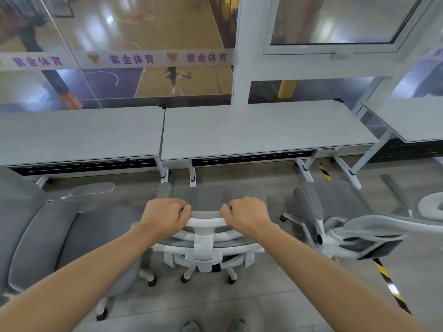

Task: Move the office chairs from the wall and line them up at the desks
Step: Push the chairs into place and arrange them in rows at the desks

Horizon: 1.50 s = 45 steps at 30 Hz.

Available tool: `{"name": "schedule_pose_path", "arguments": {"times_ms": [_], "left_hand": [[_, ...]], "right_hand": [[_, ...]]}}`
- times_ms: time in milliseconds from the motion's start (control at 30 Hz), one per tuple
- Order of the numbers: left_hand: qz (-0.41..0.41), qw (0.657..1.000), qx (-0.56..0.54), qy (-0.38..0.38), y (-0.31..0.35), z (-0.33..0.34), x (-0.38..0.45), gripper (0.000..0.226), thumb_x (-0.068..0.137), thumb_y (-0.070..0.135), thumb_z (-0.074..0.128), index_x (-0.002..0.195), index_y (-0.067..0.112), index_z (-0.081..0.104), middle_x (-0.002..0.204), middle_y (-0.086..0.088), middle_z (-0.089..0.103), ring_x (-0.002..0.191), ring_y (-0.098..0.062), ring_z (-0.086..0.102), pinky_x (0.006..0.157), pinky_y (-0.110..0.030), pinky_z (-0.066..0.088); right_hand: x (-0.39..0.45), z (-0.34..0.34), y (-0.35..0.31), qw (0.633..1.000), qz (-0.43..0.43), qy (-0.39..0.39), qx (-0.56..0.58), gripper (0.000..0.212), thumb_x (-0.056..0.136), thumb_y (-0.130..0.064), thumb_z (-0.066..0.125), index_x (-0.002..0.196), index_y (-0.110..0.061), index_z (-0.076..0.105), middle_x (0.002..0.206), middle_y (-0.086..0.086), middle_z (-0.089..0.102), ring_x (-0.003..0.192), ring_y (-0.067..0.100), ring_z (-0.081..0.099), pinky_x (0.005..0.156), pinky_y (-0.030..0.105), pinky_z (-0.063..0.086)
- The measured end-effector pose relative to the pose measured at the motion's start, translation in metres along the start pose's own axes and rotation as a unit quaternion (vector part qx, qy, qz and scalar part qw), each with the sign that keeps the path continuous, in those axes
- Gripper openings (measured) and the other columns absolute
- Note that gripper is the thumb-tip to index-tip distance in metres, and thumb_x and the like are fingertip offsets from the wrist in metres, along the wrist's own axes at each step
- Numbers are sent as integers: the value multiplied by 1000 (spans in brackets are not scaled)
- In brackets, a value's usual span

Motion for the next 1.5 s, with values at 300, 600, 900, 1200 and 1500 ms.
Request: {"name": "schedule_pose_path", "arguments": {"times_ms": [300, 600, 900, 1200, 1500], "left_hand": [[-11, 1000, -20, -9, 53, 4, 4, 49, 92, 47, 18, 63, 19, 47, 56, 4, 48, 50, -13, 47, 49, -25, 36], [5, 999, -30, -20, 89, 8, 12, 56, 89, 51, 9, 64, 20, 49, 57, 5, 48, 52, -15, 50, 49, -27, 36], [26, 999, -41, 7, 106, 8, 10, 59, 86, 52, 5, 65, 19, 49, 60, 2, 52, 53, -18, 49, 48, -26, 23], [33, 998, -44, -8, 114, 12, 5, 57, 88, 52, 6, 65, 20, 47, 59, 4, 52, 53, -18, 50, 48, -26, 27], [22, 999, -39, -23, 115, 10, 3, 61, 87, 52, 2, 65, 19, 48, 59, 3, 53, 53, -18, 53, 53, -27, 43]], "right_hand": [[-9, -10, 37, 999, 12, 0, -49, 54, 94, -49, 28, 65, -14, 57, 57, 3, 56, 55, 23, 52, 55, 28, 40], [-17, -13, 56, 997, 24, 13, -72, 54, 90, -57, 23, 61, -20, 50, 56, 0, 56, 53, 19, 50, 72, 33, 48], [-30, -11, 71, 995, 25, 37, -93, 55, 93, -55, 27, 62, -18, 54, 51, -2, 53, 51, 17, 51, 58, 30, 42], [-41, -12, 75, 995, 27, 59, -79, 60, 86, -59, 17, 59, -20, 52, 47, -4, 48, 48, 12, 46, 51, 28, 26], [-45, -12, 74, 994, 21, 66, -80, 61, 85, -61, 14, 60, -21, 53, 49, -4, 51, 50, 12, 48, 52, 27, 24]]}}
Point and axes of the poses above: each hand's wrist, its own x-axis towards the middle knuckle, its own z-axis out of the palm, y = z × x, the point moved 7 cm from there along x, towards the middle knuckle
